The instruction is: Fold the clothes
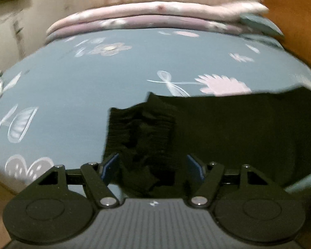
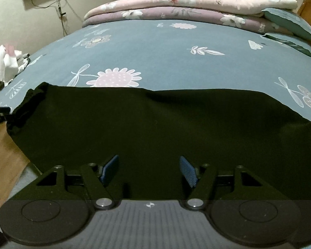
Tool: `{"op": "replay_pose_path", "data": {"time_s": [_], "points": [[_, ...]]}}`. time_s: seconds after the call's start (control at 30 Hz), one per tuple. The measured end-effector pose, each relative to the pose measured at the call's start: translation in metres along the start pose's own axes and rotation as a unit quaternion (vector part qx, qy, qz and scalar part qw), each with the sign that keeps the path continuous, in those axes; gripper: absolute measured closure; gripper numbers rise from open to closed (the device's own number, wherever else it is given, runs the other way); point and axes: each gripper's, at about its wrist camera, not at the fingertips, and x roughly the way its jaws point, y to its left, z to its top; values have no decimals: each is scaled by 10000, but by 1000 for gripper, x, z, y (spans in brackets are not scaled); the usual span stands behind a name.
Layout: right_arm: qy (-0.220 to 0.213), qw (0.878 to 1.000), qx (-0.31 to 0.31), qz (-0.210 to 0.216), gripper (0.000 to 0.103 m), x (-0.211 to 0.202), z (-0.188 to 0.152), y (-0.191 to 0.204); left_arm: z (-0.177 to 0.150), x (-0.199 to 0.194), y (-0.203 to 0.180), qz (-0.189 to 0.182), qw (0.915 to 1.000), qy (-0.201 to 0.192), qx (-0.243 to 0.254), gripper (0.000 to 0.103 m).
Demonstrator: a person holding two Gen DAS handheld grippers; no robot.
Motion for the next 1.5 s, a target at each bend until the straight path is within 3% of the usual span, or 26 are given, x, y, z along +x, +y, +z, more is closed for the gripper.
{"op": "replay_pose_path", "data": {"time_s": [0.1, 0.2, 0.27, 0.33, 0.43, 0.57, 0.63, 0.87, 0.9, 0.93, 0.97, 1.13, 1.37, 1.43, 1.5], "points": [[22, 10000, 54, -10, 31, -1, -3, 1, -6, 9, -15, 41, 9983, 48, 577, 34], [43, 9999, 107, -20, 31, -1, -6, 3, -7, 18, -14, 372, 9965, 71, 743, 39], [57, 9999, 142, -26, 31, -2, -8, 4, -5, 19, 1, 375, 9989, 47, 278, 46], [42, 9999, 142, -28, 29, -3, -7, 5, -4, 14, 23, 143, 9982, -150, -555, 57], [45, 9999, 100, -15, 27, -3, -5, 7, -7, 7, 49, 113, 9859, -469, -1603, 63], [63, 10000, 20, 26, 27, -2, -3, 12, -10, 3, 48, -520, 9840, -684, -1558, 65], [79, 10000, 19, 41, 27, -1, -2, 15, -10, 6, 42, -626, 9855, -619, -1449, 65], [129, 9999, -60, 57, 27, 2, -2, 20, -16, 16, 24, -273, 9956, -425, -794, 64], [141, 9999, -49, 43, 27, 2, -2, 19, -16, 17, 23, -220, 9961, -422, -743, 71], [156, 9999, -3, 22, 27, 4, -2, 17, -17, 17, 23, -171, 9965, -420, -705, 86], [174, 9998, 31, 8, 27, 5, -2, 17, -17, 15, 26, -168, 9955, -449, -815, 87], [227, 9997, 30, -16, 27, 9, -3, 18, -18, 5, 47, -441, 9846, -552, -1599, 92], [224, 9997, 76, 14, 24, 11, -2, 17, -36, 15, 87, -860, 9485, -255, -3038, 91], [251, 9997, 74, -5, 24, 13, -2, 16, -38, 21, 90, -957, 9458, -242, -3093, 90], [278, 9996, 71, -23, 24, 15, -3, 16, -32, 21, 88, -915, 9514, -263, -2928, 86]]}}
